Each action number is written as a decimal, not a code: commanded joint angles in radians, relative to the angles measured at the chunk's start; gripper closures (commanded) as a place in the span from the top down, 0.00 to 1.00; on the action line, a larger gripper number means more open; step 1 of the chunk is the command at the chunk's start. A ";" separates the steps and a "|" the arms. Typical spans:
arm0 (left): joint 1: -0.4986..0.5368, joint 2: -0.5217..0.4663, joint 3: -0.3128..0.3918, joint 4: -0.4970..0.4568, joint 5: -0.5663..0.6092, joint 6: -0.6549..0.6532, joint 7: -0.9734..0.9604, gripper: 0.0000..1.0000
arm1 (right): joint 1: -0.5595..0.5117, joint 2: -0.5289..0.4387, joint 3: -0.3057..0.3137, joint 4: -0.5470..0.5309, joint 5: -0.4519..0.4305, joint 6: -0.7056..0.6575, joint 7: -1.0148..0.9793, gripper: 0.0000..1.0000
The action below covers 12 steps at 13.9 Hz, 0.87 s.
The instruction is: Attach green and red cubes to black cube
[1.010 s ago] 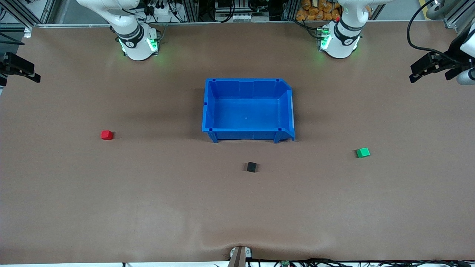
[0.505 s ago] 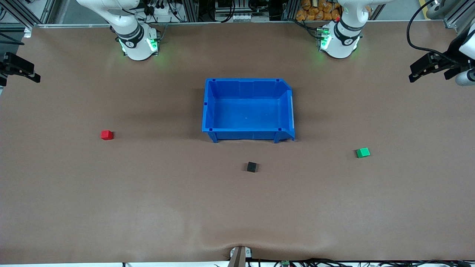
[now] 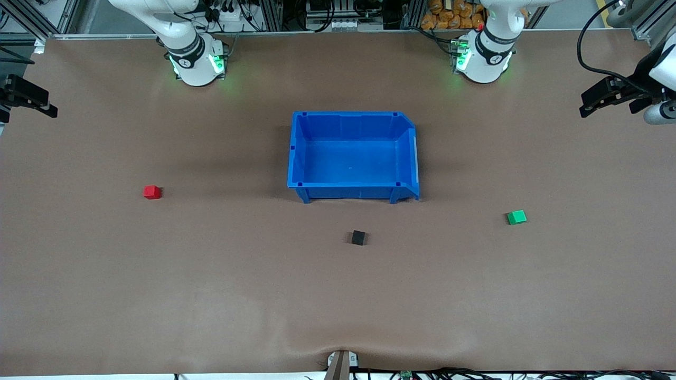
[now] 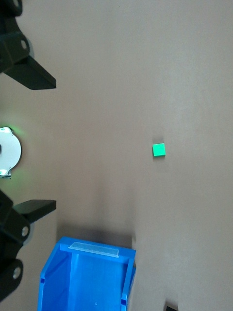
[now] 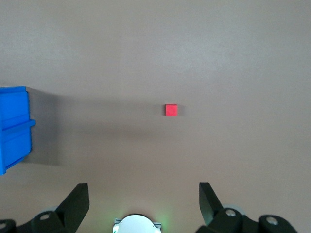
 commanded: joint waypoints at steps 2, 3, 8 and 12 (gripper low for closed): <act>0.006 -0.002 -0.006 -0.011 -0.014 0.004 -0.009 1.00 | 0.004 -0.028 -0.007 -0.027 0.015 0.009 -0.006 1.00; 0.008 -0.002 -0.006 -0.024 -0.014 0.010 -0.009 1.00 | 0.002 -0.028 -0.007 -0.027 0.015 0.009 -0.006 1.00; 0.008 -0.001 -0.005 -0.075 -0.005 0.068 -0.006 1.00 | -0.001 -0.026 -0.009 -0.027 0.018 0.006 -0.006 1.00; 0.011 -0.001 -0.003 -0.153 -0.002 0.157 -0.008 1.00 | -0.005 -0.026 -0.009 -0.027 0.019 0.007 -0.006 1.00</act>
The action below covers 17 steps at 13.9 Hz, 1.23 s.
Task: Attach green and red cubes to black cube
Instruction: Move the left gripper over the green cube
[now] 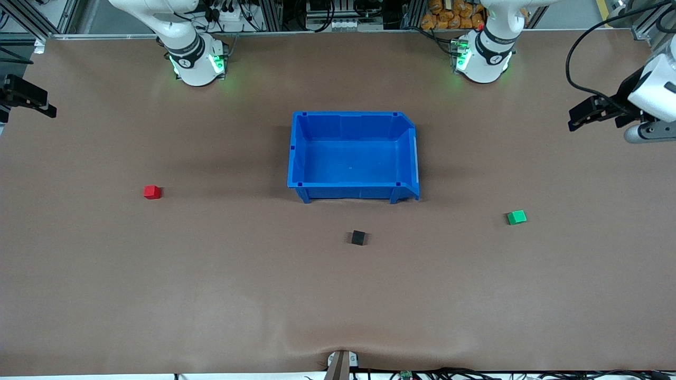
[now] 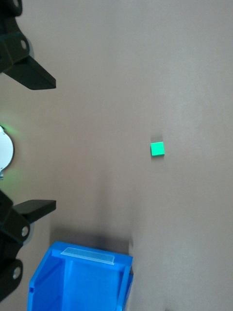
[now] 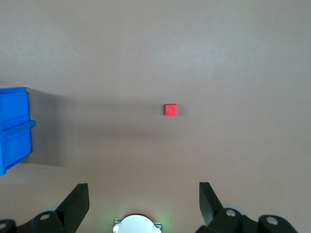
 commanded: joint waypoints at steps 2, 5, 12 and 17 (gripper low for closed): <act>0.011 -0.010 -0.003 -0.081 -0.002 0.078 -0.006 1.00 | -0.005 -0.026 -0.004 -0.027 0.022 0.007 -0.006 1.00; 0.009 -0.002 -0.003 -0.127 0.000 0.138 -0.005 1.00 | -0.014 -0.026 -0.002 -0.028 0.030 0.006 -0.006 1.00; 0.009 0.054 -0.003 -0.140 0.000 0.173 -0.005 1.00 | -0.014 -0.026 -0.002 -0.028 0.030 0.004 -0.006 1.00; 0.041 0.099 -0.002 -0.200 0.001 0.288 -0.005 1.00 | -0.014 -0.026 -0.004 -0.028 0.030 0.004 -0.006 1.00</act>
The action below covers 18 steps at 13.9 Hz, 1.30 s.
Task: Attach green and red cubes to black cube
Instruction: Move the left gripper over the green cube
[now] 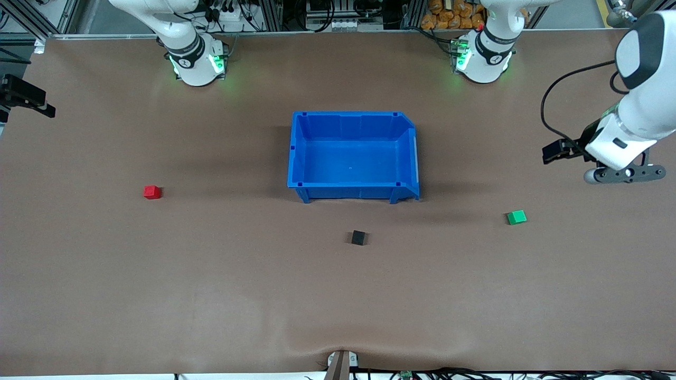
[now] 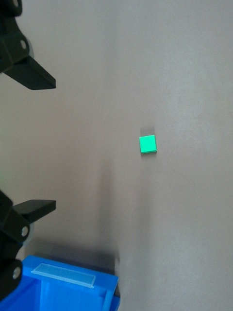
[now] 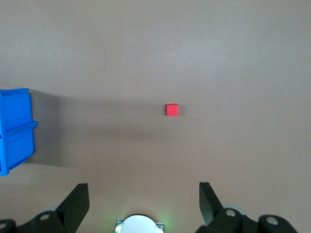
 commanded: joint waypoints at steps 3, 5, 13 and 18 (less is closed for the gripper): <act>0.040 0.055 -0.004 -0.023 0.001 0.070 -0.003 1.00 | -0.009 -0.028 0.004 -0.028 0.018 0.005 -0.007 1.00; 0.052 0.084 -0.004 -0.023 0.001 0.102 -0.005 1.00 | -0.012 -0.026 0.002 -0.028 0.018 0.006 -0.007 1.00; 0.071 0.182 -0.006 -0.021 0.000 0.171 -0.008 1.00 | -0.012 -0.023 0.002 -0.026 0.041 0.011 -0.007 1.00; 0.083 0.242 -0.004 -0.024 0.000 0.237 -0.034 1.00 | -0.007 -0.022 0.004 -0.022 0.041 0.011 -0.007 1.00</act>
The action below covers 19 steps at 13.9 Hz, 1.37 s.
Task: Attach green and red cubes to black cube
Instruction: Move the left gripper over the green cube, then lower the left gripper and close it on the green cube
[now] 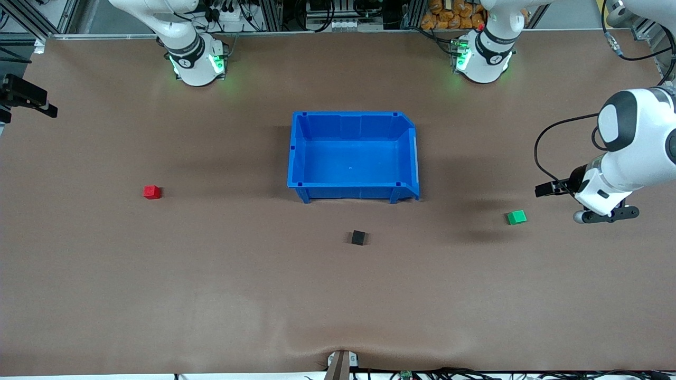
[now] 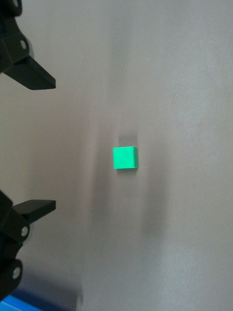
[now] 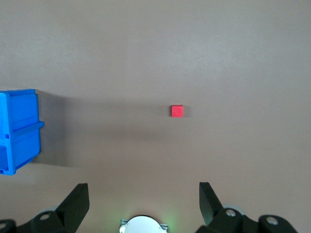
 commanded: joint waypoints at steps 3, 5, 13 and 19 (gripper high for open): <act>0.001 0.055 -0.008 -0.005 0.000 0.076 -0.095 1.00 | -0.004 -0.023 0.006 -0.018 0.018 0.002 -0.006 1.00; 0.001 0.089 -0.008 -0.005 0.000 0.110 -0.108 1.00 | -0.003 -0.022 0.006 -0.017 0.019 0.007 -0.007 1.00; 0.009 0.221 -0.008 -0.005 0.000 0.219 -0.106 1.00 | 0.000 -0.019 0.007 -0.017 0.018 0.007 -0.006 1.00; 0.025 0.282 -0.006 -0.005 0.001 0.269 -0.105 0.96 | -0.014 -0.005 0.007 -0.018 0.018 0.004 -0.006 1.00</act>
